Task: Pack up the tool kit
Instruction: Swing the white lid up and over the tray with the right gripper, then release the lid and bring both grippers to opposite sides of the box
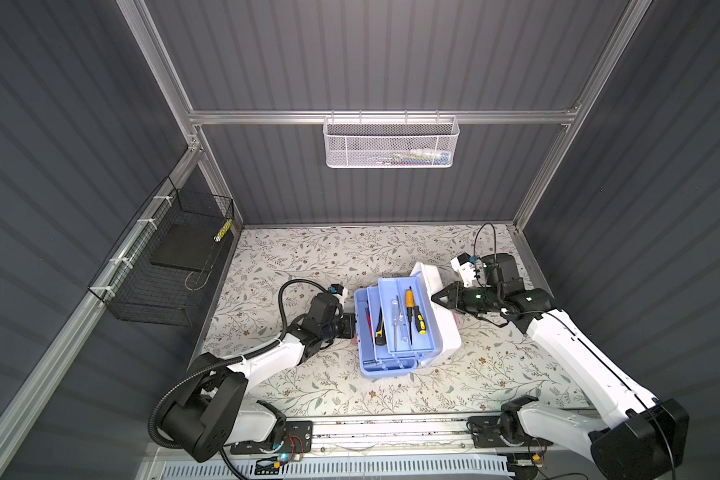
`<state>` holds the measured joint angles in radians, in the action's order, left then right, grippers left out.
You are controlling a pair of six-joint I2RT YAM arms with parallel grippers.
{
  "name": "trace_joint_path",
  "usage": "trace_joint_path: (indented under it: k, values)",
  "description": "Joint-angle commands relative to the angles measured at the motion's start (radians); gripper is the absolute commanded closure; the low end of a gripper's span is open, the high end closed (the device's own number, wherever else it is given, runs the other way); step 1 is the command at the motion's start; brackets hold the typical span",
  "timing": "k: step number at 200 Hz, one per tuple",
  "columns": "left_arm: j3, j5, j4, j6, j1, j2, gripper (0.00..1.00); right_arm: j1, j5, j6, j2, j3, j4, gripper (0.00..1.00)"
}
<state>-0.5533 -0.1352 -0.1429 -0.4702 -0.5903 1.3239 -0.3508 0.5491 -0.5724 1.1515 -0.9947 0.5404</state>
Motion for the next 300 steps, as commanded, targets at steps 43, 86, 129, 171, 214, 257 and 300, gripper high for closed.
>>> trace_joint_path:
  k: [43, 86, 129, 171, 214, 257, 300]
  values:
    - [0.078, -0.041, -0.046, 0.043, -0.015, -0.080, 1.00, -0.181, -0.124, -0.062, 0.123, -0.060, 0.123, 0.87]
    - [0.111, -0.011, -0.038, 0.059, -0.016, -0.099, 1.00, -0.251, -0.175, -0.072, 0.187, -0.120, 0.119, 0.85]
    - [0.141, 0.008, -0.035, 0.061, -0.014, -0.131, 1.00, -0.307, -0.168, -0.066, 0.269, -0.190, 0.102, 0.83]
    - [0.161, 0.022, -0.026, 0.059, -0.014, -0.153, 1.00, -0.329, -0.156, -0.057, 0.333, -0.245, 0.086, 0.83]
    - [0.180, 0.042, 0.002, 0.054, -0.014, -0.209, 1.00, -0.360, -0.135, -0.039, 0.405, -0.331, 0.084, 0.81]
    - [0.189, 0.070, 0.047, 0.056, -0.014, -0.274, 1.00, -0.401, -0.090, -0.002, 0.479, -0.427, 0.053, 0.80]
    - [0.154, 0.108, 0.164, 0.052, -0.013, -0.361, 1.00, -0.402, -0.113, 0.027, 0.466, -0.444, 0.015, 0.79]
